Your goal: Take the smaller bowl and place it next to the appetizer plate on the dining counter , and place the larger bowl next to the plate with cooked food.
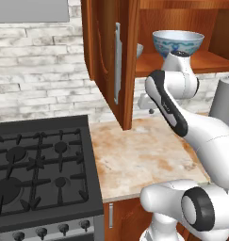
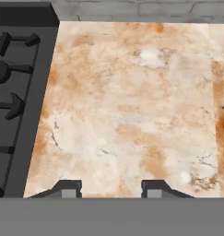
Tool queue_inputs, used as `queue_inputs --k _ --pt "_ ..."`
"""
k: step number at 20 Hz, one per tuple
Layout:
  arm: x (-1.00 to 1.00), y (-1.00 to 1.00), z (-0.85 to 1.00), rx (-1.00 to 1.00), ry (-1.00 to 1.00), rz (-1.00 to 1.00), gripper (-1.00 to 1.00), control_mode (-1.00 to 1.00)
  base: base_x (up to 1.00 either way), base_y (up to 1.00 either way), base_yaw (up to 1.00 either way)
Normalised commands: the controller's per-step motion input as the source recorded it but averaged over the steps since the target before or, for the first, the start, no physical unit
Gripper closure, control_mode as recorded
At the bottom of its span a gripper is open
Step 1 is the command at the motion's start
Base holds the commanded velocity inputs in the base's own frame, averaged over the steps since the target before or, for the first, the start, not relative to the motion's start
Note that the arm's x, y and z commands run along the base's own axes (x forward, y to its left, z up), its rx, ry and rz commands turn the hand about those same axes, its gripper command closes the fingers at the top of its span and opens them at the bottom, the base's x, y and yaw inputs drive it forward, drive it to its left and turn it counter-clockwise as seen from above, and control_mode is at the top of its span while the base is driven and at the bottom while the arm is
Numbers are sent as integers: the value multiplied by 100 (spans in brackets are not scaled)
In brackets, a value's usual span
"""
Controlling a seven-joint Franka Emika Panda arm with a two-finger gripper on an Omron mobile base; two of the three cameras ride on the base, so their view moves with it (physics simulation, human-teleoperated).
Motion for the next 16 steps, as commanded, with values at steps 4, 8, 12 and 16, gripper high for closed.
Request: queue_inputs --k 4,8,12,16 --pt "-8 30 8 -7 -7 1 -100 -100 0 0 0" --pt "-19 0 54 -29 -48 23 -100 -100 0 0 0" --pt "-2 0 91 -14 -30 25 -100 -100 0 0 0" --pt "1 0 73 -3 -4 21 -100 -100 0 0 0"
